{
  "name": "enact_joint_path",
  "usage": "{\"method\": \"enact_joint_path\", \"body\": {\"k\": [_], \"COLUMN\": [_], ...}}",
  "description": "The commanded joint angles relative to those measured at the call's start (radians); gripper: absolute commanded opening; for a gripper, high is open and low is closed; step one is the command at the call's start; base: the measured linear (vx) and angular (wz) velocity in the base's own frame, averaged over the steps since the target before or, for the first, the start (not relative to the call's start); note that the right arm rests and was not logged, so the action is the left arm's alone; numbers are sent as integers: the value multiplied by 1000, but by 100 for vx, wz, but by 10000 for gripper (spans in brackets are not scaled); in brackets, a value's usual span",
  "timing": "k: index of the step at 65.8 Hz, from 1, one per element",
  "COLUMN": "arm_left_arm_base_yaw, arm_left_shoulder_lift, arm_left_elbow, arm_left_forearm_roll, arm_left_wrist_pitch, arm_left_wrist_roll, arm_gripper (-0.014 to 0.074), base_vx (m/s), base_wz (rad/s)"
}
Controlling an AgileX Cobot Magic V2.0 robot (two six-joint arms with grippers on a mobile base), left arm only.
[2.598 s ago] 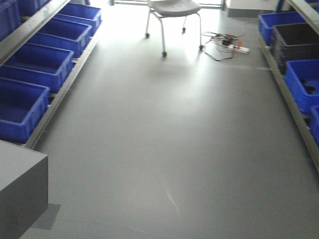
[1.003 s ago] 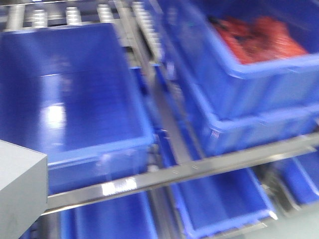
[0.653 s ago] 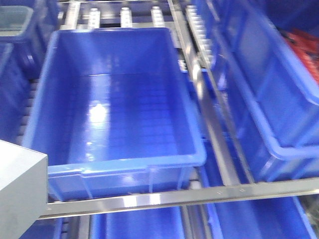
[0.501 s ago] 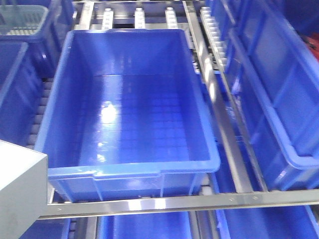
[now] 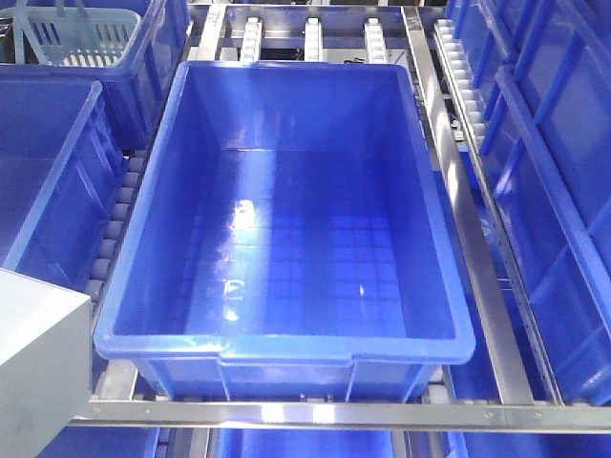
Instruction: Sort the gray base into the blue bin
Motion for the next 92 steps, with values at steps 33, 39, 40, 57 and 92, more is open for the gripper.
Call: {"method": "enact_joint_path", "body": {"k": [33,39,40,57,92], "arm_left_arm_base_yaw": [-4,-4,-4,-4,-4], "arm_left_shoulder_lift": [10,10,10,10,10], "arm_left_elbow": [-28,-28,-28,-28,-28], "arm_left_forearm_roll": [1,1,1,1,1], "arm_left_wrist_pitch": [-109,-109,-109,-109,-109], "arm_left_wrist_roll": [-13,-13,-13,-13,-13], "arm_gripper": [-6,-6,-6,-6,-6], "base_vx": [9,10,8,5,1], "base_wz": [-2,-5,-4,-2,0]}}
